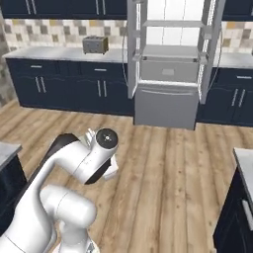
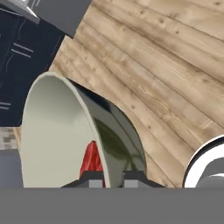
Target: Place one of the steaks on the plate and the other in the bowl. Then place the bowl in the fridge.
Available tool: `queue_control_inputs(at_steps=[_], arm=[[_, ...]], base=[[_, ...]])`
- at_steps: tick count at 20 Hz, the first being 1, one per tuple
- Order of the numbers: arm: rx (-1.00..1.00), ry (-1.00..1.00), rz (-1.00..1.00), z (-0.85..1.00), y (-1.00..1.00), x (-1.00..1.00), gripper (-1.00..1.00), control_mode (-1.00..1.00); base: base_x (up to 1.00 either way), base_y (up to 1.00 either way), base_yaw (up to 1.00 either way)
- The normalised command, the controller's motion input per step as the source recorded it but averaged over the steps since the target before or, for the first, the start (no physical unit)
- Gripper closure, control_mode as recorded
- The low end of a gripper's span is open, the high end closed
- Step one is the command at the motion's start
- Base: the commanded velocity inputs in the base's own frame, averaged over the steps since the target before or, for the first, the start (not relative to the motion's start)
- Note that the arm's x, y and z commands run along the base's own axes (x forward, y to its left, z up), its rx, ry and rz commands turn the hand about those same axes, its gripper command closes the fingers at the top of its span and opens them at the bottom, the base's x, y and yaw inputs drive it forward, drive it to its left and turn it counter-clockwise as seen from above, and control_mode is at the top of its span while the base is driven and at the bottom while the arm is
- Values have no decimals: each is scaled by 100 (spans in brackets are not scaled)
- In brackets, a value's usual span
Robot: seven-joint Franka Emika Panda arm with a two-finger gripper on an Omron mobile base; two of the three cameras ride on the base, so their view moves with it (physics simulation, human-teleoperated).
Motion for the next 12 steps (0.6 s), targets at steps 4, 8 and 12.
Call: queue_control_inputs(at_steps=[4, 8, 12], arm=[[0, 0, 0, 0, 0, 0, 100, 100], [0, 0, 0, 0, 0, 0, 100, 100], [0, 0, 0, 0, 0, 0, 100, 100]], base=[[100, 1, -21], [100, 0, 1], [100, -19, -5]])
